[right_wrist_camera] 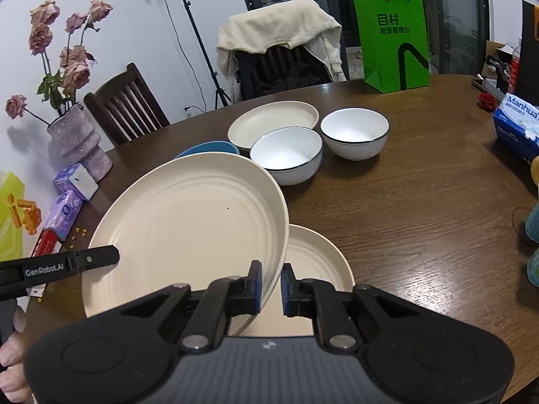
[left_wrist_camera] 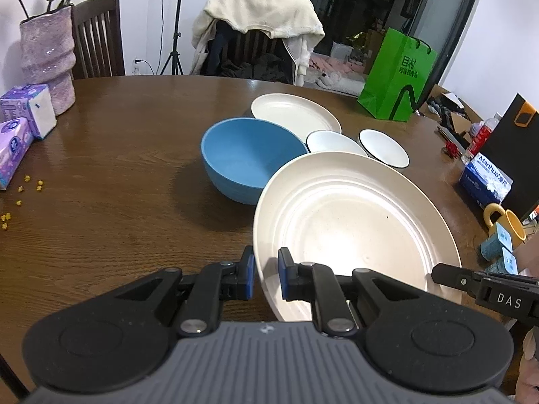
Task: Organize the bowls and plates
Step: 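Carry the held beige plate with both grippers over the first placed plate, then lower the beige plate onto the first plate and open both grippers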
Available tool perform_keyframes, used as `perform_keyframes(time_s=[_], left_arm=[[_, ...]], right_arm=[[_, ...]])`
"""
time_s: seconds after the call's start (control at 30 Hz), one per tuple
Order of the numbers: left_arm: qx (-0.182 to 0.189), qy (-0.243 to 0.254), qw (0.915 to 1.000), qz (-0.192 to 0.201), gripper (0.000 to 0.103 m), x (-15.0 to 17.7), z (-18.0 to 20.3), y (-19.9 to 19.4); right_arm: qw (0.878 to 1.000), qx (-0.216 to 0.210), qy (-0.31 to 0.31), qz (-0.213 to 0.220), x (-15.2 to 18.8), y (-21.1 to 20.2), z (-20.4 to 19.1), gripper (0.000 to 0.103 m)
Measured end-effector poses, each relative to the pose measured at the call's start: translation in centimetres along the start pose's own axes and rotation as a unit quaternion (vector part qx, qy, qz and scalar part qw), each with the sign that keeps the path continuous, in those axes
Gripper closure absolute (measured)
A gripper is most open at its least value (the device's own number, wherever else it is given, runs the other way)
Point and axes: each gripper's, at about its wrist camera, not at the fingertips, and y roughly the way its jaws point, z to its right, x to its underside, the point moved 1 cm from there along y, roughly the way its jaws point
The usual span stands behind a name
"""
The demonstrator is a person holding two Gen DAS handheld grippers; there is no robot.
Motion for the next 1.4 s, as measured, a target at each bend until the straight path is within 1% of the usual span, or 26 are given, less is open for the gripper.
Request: perform_keyframes(time_s=[0.33,0.83,1.03,1.4], left_arm=[[0.01,0.012,0.9997,-0.02,0.089,0.5,0.6,2.3],[0.015,0.038,0.9976,-0.057,0.089,2.4,2.5,5.8],[0.017,0.045,0.9966,-0.067,0.089,3.0,3.0,6.8],[0.013,0.056,0.9953,-0.078,0.088,4.1,3.3,7.8]], right_arm=[[1.0,0.013,0.012,-0.011,0.8,0.9,1.5,0.092],[0.998,0.041,0.032,-0.038,2.8,2.5,3.8,0.092],[0.997,0.052,0.037,-0.046,3.6,2.9,4.8,0.092],[0.996,0.065,0.031,-0.055,4.6,3.7,5.1,0.092]])
